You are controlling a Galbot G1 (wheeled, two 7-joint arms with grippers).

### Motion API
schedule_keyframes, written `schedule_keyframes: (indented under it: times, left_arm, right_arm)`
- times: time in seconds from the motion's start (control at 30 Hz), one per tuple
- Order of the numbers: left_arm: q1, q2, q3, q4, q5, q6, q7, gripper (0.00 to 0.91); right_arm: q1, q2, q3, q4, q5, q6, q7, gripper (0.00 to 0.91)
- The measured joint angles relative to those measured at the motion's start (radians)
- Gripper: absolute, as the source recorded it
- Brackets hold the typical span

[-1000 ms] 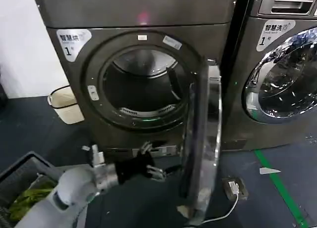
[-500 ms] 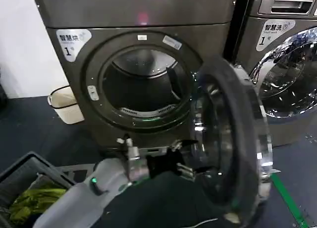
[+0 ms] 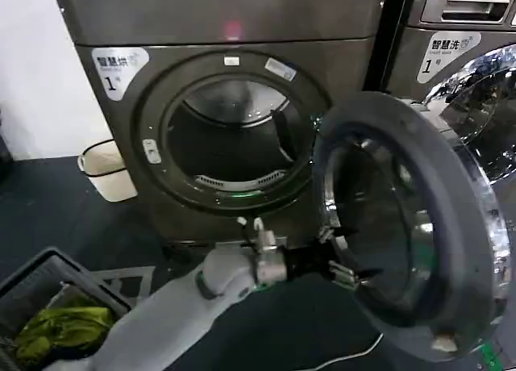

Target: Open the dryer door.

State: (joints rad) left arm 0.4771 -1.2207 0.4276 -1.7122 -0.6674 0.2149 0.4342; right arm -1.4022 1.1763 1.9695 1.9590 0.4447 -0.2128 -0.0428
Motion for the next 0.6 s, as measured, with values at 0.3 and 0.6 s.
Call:
schedule_keyframes:
  times: [0.3,0.6]
  left_arm:
    - [-0.105,-0.109,0.052,0.146,0.000,-0.032,-0.022,0.907]
    - [-0.158,-0.224,0.063,0.280,0.087,-0.080,-0.059,0.907]
  right_arm:
    - [-0.028,-0.022,0.052,-0.023,-0.016,-0.026,0.016,0.907]
    - [-0.058,-0.025,0.093,-0.022,-0.010,-0.022,-0.011,0.907]
